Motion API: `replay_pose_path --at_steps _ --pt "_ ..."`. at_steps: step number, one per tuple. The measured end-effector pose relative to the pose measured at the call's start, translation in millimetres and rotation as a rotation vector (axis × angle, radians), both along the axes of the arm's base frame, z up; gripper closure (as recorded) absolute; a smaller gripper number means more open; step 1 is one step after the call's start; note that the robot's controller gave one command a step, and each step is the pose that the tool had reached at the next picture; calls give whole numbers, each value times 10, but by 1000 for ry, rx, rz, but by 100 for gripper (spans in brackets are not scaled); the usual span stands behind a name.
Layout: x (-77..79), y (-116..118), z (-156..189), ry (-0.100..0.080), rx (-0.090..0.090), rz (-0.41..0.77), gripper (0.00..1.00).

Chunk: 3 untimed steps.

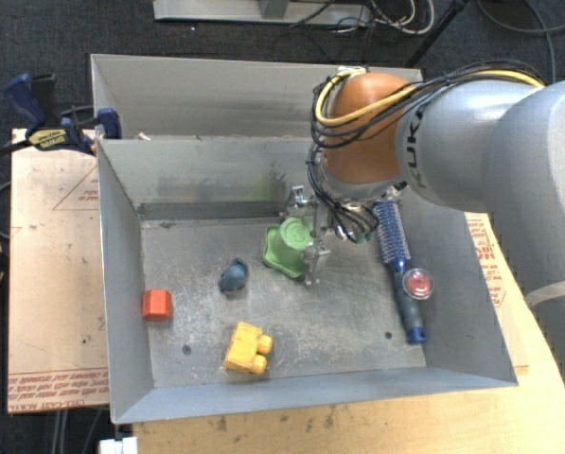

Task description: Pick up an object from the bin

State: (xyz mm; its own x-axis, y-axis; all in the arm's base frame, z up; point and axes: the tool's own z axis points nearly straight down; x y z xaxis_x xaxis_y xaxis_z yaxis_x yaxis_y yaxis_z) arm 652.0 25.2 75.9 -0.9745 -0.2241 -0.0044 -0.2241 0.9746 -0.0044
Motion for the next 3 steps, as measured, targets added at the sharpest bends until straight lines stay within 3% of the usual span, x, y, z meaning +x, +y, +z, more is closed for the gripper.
replay_pose_path --at_steps 1,2,3 --pt "5 -2 15 -2 2 -3 100" --pt "-28 4 981 -3 2 465 100" --pt "-72 -39 1412 -2 2 466 100"
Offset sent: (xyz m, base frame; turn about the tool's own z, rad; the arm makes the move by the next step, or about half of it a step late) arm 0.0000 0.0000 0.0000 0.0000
